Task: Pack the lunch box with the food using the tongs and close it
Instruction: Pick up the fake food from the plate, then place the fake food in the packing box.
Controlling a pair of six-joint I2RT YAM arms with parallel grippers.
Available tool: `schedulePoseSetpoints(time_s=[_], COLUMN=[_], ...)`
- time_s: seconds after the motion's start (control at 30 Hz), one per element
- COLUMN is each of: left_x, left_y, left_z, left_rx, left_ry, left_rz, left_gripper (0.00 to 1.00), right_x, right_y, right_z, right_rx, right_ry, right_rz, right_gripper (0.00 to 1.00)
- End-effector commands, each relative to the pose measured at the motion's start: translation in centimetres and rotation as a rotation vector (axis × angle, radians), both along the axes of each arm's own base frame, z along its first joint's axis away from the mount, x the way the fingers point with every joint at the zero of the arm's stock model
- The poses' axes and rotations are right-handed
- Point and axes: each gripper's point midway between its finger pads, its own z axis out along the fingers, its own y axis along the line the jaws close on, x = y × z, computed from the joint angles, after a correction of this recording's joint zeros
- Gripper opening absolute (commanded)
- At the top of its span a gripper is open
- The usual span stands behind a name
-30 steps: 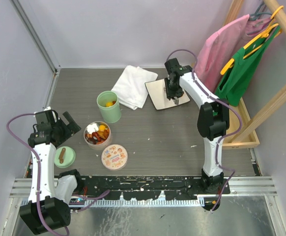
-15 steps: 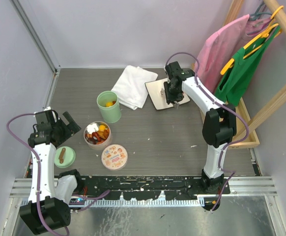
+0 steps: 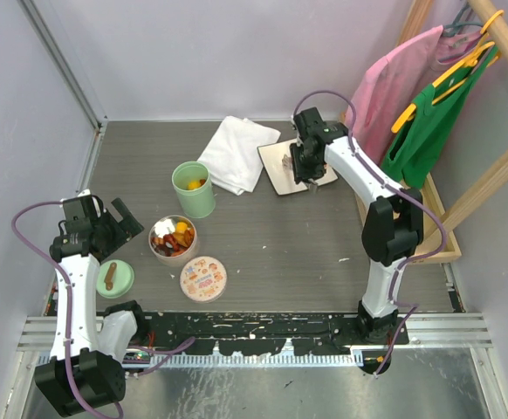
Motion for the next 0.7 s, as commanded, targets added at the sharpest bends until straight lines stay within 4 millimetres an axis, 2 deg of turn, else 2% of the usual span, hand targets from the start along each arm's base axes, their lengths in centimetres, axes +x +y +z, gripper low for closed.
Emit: schedulePoseSetpoints(time_s=[0.0,0.13,0.2,0.33,0.47,0.67], left_x=[0.9,0.9,0.9,0.9,0.9,0.9], left_y=[0.1,0.1,0.1,0.0,0.0,0.1], left_z=[1.5,1.5,1.5,1.5,1.4,1.5], left_rx=[0.016,0.017,0.017,0.014,0.011,0.014], left_ry=[-0.065,-0.065,-0.066,-0.065,-0.061,-0.065], left_rz=[-0.012,-0.012,-0.012,-0.014,-0.016,-0.013], left_gripper=[0.98,0.98,0.98,0.98,0.98,0.98], right_x=[-0.1,-2.0,-3.5,-7.8,-12.2,-16.9], right_y=[0.9,2.0,2.8,5.3,8.7,12.1], right_z=[5.4,7.1,7.4,7.6,7.6,8.1], right_rx=[0.08,0.129,0.142,0.139,0.191,0.246], right_ry=[-0.134,-0.148,-0.146,-0.112,-0.083,-0.049], right_rz=[0.003,0.039,0.062,0.153,0.275,0.369], right_gripper=[0.34,0.34,0.35,0.35,0.35,0.35])
